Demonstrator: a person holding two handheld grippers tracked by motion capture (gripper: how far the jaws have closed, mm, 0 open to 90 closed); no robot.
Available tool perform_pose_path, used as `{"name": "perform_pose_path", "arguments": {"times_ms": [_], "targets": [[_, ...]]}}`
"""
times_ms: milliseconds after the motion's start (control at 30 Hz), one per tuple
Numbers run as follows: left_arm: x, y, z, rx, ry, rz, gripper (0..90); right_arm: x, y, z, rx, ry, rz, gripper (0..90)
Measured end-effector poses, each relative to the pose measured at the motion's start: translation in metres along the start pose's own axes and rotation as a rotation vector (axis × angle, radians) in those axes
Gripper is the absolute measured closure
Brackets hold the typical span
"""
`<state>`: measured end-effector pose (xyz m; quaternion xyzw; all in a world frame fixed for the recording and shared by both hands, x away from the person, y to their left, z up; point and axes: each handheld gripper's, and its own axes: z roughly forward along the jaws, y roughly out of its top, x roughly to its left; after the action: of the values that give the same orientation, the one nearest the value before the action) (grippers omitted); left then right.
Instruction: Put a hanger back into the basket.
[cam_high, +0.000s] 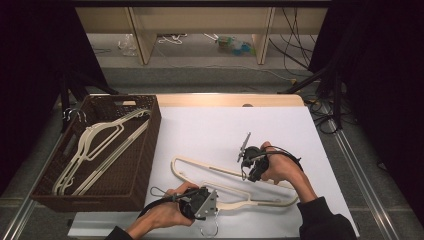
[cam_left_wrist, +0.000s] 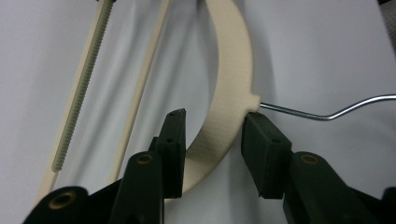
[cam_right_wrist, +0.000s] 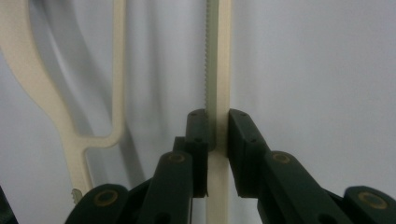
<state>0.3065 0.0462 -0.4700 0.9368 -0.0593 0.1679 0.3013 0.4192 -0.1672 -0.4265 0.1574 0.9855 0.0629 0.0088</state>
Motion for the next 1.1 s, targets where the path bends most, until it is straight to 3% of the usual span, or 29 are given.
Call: {"name": "perform_pose_path", "arguments": {"times_ms": [200,300,533,700,900,967,1100], "targets": [[-0.001,0.014,-0.006,-0.048,-0.024,-0.005,67.9,-0.005,-0.006,0.005,0.016,0.028,-0.003,77.8],[-0.001,0.018,-0.006,-0.048,-0.024,0.009,68.7,-0.006,-0.007,0.006,0.014,0.032,-0.009,77.6],[-0.001,0.027,-0.009,-0.084,-0.008,0.021,71.9,-0.01,-0.013,0.014,0.031,0.058,0.027,75.8],[0.001,0.031,-0.013,-0.106,0.001,0.021,74.1,-0.012,-0.016,0.023,0.045,0.107,0.049,75.4],[0.008,0.034,-0.02,-0.134,0.015,0.008,76.5,-0.013,-0.017,0.022,0.054,0.114,0.077,71.4],[0.012,0.035,-0.024,-0.15,0.03,0.006,78.0,-0.014,-0.018,0.021,0.033,0.098,0.101,65.4],[0.024,0.036,-0.032,-0.191,0.044,-0.043,80.4,-0.016,-0.019,0.007,-0.031,0.053,0.168,55.7]]}}
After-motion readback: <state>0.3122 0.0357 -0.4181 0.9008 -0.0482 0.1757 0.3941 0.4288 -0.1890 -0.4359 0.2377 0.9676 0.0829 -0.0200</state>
